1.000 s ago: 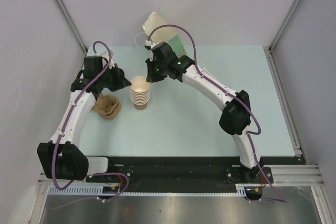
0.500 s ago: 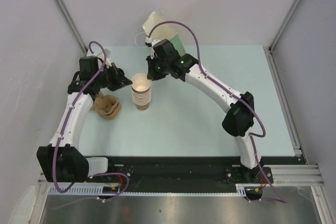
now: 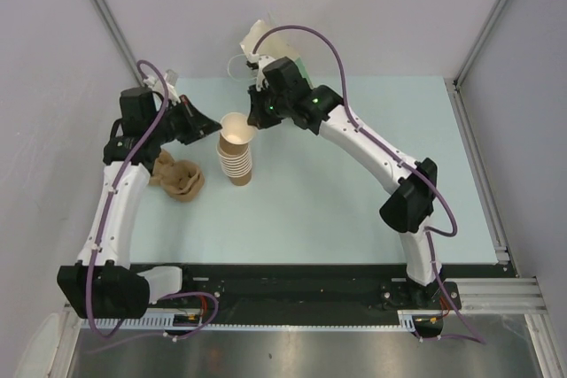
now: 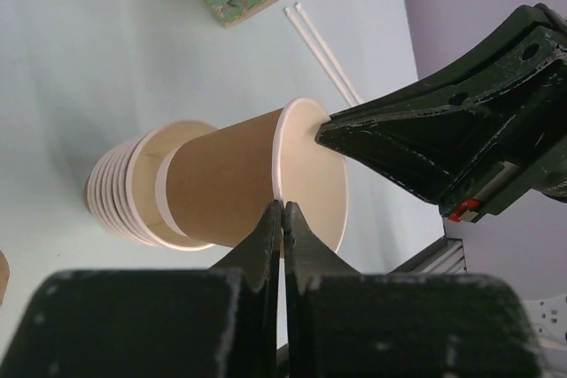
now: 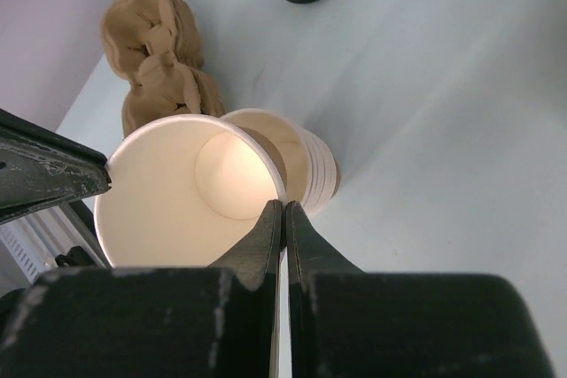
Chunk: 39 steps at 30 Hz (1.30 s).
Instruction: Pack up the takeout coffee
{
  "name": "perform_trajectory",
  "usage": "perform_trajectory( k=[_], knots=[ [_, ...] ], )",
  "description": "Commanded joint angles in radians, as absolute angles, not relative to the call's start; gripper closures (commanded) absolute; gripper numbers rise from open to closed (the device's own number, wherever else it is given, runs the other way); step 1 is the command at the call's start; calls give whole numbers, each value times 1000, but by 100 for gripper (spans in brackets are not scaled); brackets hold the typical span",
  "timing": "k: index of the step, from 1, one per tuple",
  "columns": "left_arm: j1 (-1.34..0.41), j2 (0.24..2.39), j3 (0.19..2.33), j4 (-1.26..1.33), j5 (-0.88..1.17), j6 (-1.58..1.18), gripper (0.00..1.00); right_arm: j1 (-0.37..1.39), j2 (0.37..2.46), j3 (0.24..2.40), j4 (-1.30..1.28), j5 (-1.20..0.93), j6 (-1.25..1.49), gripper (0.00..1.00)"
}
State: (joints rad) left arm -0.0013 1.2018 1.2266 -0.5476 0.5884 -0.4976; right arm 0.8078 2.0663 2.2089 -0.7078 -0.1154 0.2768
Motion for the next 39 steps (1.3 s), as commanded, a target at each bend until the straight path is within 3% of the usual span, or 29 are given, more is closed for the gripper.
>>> perform_trajectory(
  k=[1,7,9,10,11,12,14,16,27,31,39],
  knots=[
    [-9,1152,1302,-515,664,-517,100,821,1979,2292,-663,-170,261,100],
    [-24,1140,1357,-515,666,-493,100,808,1953,2341,-660,-176,244,100],
    [-34,1129,1387,-525,669,-453,87,801,1921,2335,-661,-178,230,100],
    [-35,1121,1393,-529,670,-434,79,793,1907,2329,-661,-179,224,100],
    [-35,1115,1399,-537,666,-404,55,775,1885,2301,-658,-181,218,100],
    [-35,1105,1405,-543,651,-387,42,766,1864,2283,-655,-184,212,100],
    [-35,1074,1405,-558,635,-335,17,729,1786,2212,-646,-193,199,100],
    [-35,1057,1399,-574,617,-301,1,704,1709,2157,-644,-195,178,100],
    [-22,1095,1364,-697,494,-92,0,442,1398,1588,-626,-291,179,100],
    [-15,1055,1283,-585,437,-93,1,440,1358,1384,-601,-220,181,100],
    [-3,1117,1289,-615,422,-90,1,465,1387,1192,-480,-149,244,100]
  ],
)
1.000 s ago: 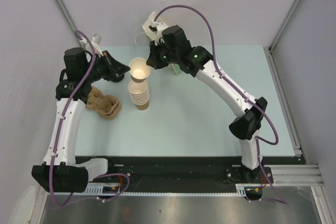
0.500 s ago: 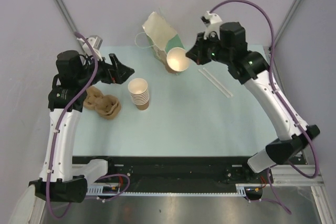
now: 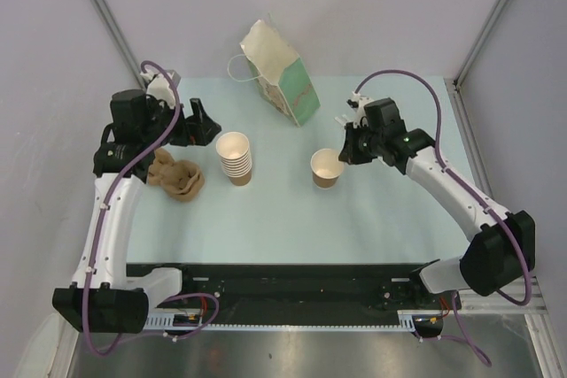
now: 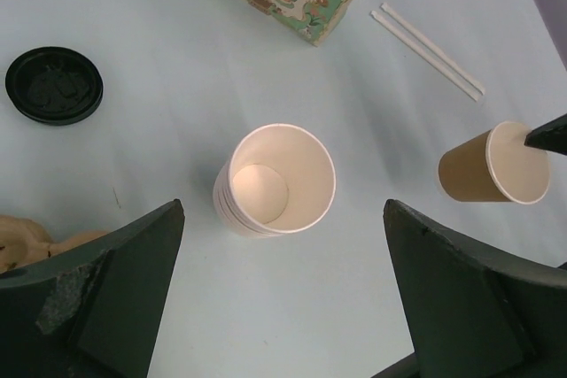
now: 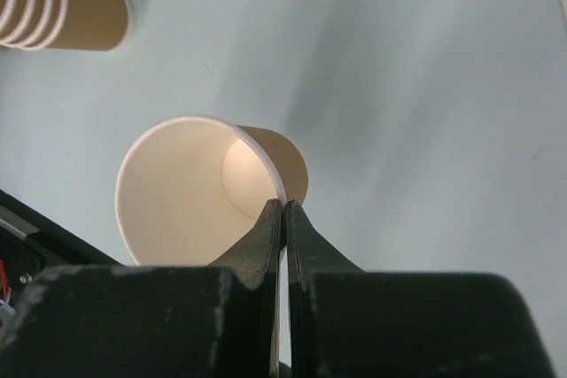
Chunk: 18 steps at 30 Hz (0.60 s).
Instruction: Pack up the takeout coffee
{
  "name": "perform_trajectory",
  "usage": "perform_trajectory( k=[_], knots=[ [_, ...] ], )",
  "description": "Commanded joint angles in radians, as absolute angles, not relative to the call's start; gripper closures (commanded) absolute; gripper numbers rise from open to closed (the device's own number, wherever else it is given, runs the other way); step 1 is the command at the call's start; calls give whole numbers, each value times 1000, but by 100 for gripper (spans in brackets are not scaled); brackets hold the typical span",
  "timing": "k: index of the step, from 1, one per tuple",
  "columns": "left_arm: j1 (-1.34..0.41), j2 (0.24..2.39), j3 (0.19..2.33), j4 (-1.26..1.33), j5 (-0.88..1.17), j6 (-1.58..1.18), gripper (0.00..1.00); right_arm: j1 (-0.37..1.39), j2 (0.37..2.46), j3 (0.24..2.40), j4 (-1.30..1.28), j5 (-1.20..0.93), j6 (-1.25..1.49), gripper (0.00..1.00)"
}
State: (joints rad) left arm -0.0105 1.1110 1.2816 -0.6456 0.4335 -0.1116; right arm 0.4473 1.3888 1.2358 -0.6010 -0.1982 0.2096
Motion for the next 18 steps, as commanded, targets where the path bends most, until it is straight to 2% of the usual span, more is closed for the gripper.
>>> perform_trajectory(
  k=[1,18],
  knots=[
    [-3,1103,1278,-594,428,-94,1,472,1394,1178,-451,-152,247,100],
    [77,1157,1239,-592,483,-43,1,552,1457,1017,-313,-202,281,100]
  ],
)
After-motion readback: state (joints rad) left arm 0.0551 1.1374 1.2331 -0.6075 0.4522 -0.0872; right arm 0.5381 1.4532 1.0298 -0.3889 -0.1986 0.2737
